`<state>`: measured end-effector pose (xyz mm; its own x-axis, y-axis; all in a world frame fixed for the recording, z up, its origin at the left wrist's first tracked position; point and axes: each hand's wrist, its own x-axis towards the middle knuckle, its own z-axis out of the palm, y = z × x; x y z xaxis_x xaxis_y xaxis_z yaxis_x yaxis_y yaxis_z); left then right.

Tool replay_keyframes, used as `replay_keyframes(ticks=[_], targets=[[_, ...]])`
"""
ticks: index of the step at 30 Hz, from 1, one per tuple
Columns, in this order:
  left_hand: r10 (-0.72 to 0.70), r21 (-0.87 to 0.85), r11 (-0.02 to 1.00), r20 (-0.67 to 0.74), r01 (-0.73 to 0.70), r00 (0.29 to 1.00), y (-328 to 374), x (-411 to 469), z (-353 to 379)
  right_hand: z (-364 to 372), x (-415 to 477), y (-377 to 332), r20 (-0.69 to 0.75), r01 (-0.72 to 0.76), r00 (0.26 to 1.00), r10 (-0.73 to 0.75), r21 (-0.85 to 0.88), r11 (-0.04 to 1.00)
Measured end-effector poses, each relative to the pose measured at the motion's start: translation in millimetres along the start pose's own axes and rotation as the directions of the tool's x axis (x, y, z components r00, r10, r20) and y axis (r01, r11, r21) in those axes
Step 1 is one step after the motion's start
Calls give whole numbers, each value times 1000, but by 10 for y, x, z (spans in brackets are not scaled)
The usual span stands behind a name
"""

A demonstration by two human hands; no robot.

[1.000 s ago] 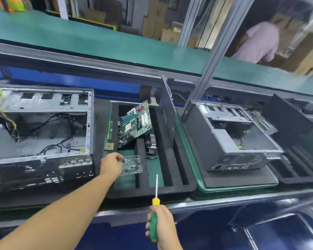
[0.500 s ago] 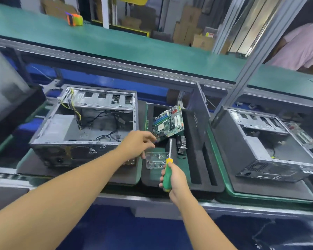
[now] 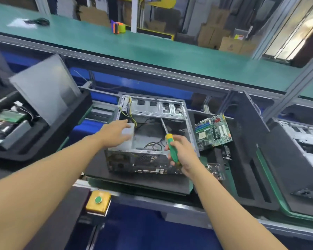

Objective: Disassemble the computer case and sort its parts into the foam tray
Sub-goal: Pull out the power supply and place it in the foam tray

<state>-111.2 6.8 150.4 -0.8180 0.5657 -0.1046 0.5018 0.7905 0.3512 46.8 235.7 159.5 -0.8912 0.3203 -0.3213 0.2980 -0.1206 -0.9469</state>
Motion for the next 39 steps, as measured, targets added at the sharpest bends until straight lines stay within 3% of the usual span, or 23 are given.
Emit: replay_keyframes(ticks=[3,6,11,16,19,24,28,30,32,33,35,36,39], targets=[[54,89,994,180,-71,982,-332,45,-10,270,150,-58,-42,-5,999,3,-46,999],[100,283,938,326,-198,940,-438,125,36,446,252,-61,-39,-9,999,4,-121,993],[162,216,946,326,-241,931,-428,326,84,614,463,-60,0,-56,998,58,-231,971],[144,296,918,369,-262,918,-436,492,-18,585,856,-84,17,-90,994,110,-465,881],[107,362,887,445,-288,889,-390,504,-56,462,1196,-95,70,-43,989,129,-704,709],[10,425,861,535,-279,845,-234,557,-147,250,1763,10,127,54,960,249,-958,281],[-48,437,865,561,-247,826,-189,634,-174,246,2032,205,124,81,927,354,-988,134],[-35,440,865,534,-242,845,-226,636,-159,373,2105,197,165,145,945,283,-985,89],[4,449,857,486,-254,874,-279,619,-134,567,2108,106,313,281,940,133,-936,213],[24,457,850,462,-261,887,-298,607,-115,665,2087,60,393,339,916,81,-866,366],[38,461,849,435,-259,900,-306,588,-65,827,1996,-19,482,286,871,93,-652,702],[32,462,851,429,-250,903,-298,593,-41,887,1947,-37,503,200,853,142,-564,801],[-36,474,856,453,-206,891,-260,669,-44,986,1862,18,503,64,831,236,-508,859]])
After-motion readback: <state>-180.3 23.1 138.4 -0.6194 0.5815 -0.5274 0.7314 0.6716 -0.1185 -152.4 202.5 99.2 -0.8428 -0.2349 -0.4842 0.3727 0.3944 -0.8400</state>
